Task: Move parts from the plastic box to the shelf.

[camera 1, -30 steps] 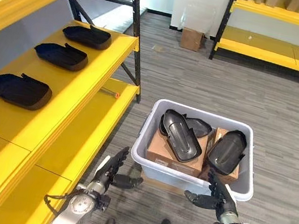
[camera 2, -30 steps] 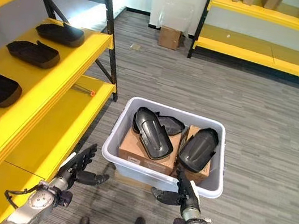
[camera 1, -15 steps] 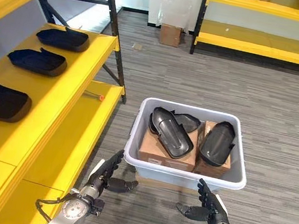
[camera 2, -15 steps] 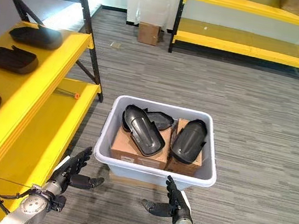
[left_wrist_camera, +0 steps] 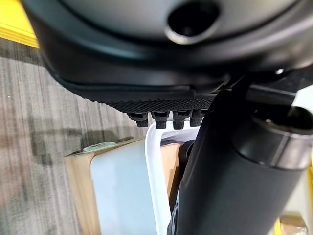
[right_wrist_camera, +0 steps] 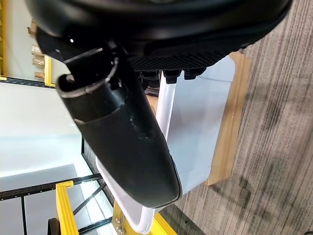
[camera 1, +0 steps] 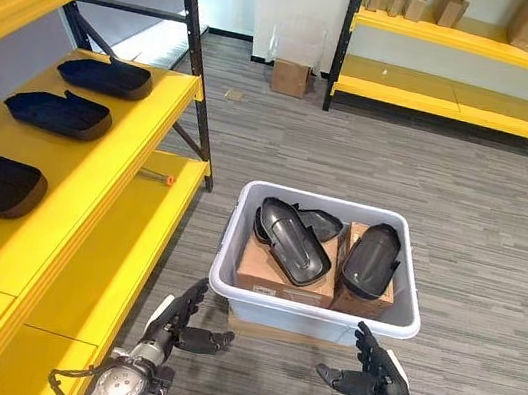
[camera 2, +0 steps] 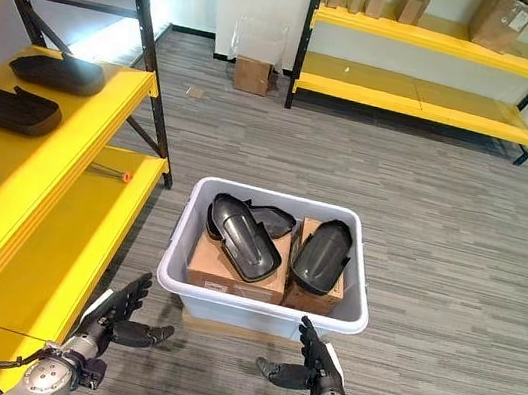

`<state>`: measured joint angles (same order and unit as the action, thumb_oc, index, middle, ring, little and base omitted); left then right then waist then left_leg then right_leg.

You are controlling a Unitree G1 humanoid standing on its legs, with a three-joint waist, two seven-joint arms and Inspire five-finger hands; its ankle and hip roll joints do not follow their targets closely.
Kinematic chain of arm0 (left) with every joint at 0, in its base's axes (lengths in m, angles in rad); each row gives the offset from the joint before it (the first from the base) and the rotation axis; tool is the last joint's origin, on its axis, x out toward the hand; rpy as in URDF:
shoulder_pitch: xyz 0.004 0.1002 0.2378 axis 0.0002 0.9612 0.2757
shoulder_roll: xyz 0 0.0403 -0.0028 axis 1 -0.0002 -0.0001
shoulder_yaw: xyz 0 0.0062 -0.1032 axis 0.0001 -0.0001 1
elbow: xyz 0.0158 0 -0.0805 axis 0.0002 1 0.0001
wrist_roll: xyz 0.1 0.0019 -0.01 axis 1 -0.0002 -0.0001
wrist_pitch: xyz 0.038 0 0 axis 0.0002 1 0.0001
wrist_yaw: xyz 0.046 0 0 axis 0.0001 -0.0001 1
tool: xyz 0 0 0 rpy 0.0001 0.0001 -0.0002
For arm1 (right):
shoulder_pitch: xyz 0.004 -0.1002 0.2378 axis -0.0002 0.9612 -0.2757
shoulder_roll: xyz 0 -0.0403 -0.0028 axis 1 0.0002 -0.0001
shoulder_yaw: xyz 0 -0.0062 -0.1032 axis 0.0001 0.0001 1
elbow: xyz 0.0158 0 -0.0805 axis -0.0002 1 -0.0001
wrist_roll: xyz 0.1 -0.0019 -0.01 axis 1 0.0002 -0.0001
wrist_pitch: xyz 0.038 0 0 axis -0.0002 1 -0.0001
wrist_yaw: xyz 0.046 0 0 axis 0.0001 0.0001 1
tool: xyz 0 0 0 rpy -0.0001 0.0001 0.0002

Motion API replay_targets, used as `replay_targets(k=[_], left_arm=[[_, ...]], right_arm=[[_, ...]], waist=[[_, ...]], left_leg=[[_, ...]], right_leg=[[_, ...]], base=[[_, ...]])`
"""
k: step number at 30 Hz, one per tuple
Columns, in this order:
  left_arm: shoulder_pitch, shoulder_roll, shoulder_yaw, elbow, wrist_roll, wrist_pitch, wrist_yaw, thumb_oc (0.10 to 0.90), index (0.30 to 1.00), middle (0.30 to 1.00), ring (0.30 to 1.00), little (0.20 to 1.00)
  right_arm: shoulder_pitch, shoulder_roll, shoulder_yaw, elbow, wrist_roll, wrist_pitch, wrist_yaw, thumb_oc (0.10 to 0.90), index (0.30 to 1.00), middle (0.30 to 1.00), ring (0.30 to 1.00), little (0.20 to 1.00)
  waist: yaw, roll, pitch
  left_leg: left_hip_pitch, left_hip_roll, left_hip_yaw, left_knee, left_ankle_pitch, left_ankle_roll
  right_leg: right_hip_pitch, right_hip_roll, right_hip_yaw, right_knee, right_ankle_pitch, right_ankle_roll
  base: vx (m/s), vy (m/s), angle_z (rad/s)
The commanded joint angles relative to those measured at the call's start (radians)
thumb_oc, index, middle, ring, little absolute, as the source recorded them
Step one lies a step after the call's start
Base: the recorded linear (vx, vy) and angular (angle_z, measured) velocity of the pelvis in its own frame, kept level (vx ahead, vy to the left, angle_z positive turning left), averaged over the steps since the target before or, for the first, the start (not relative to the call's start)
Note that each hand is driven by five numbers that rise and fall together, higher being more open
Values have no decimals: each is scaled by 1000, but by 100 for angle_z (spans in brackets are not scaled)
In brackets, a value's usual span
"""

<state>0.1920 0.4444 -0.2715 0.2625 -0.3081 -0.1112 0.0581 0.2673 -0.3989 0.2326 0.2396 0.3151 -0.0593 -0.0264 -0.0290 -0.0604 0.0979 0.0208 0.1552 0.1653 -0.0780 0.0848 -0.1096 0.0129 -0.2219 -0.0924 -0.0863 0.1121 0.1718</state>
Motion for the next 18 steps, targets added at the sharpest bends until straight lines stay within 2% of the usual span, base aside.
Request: replay_targets(k=[1, 6, 12, 13, 16, 18], left_arm=[[-63, 4, 59, -81, 5, -88, 5, 900, 1000, 1000, 1000, 1000], [-59, 3, 69, -79, 13, -88, 1, 900, 1000, 1000, 1000, 1000], [-47, 6, 101, -93, 20, -83, -18, 900, 1000, 1000, 1000, 1000], [-48, 5, 100, -93, 20, -82, -18, 900, 1000, 1000, 1000, 1000], [-34, -2, 107, -102, 10, -73, -42, 900, 1000, 1000, 1000, 1000], [-39, 4, 100, -103, 6, -68, -49, 900, 1000, 1000, 1000, 1000]], right_arm=[[-51, -34, -39, -141, -25, -86, -5, 900, 1000, 1000, 1000, 1000], [-46, -72, -74, -220, -84, -99, -10, 900, 1000, 1000, 1000, 1000], [-22, -156, -258, -405, -128, -138, -28, 900, 1000, 1000, 1000, 1000], [-20, -157, -261, -408, -127, -136, -27, 900, 1000, 1000, 1000, 1000], [-81, -249, -384, -488, -93, -158, -38, 900, 1000, 1000, 1000, 1000], [-131, -287, -401, -479, -66, -161, -50, 900, 1000, 1000, 1000, 1000]], waist=[[-14, 10, -18], [-21, 14, -23], [-34, 6, -30], [-33, 7, -30], [-37, 0, -35], [-35, -2, -34]], left_leg=[[-20, 50, -38, 61, -64, 8], [-8, 53, -31, 41, -60, 5], [-4, 56, -19, 33, -63, 4], [-3, 56, -18, 32, -63, 4], [-5, 58, -6, 22, -62, 4], [-13, 59, -9, 26, -62, 3]], right_leg=[[51, -45, -33, 36, -94, 20], [48, -43, -29, 29, -92, 22], [41, -40, -18, 21, -89, 26], [41, -40, -17, 20, -89, 26], [21, -38, 4, 11, -79, 30], [21, -39, 1, 9, -81, 29]], base=[[36, -21, 0], [0, 0, 0], [19, -3, -4], [28, -3, -6], [20, 4, -21], [16, 1, -13]])
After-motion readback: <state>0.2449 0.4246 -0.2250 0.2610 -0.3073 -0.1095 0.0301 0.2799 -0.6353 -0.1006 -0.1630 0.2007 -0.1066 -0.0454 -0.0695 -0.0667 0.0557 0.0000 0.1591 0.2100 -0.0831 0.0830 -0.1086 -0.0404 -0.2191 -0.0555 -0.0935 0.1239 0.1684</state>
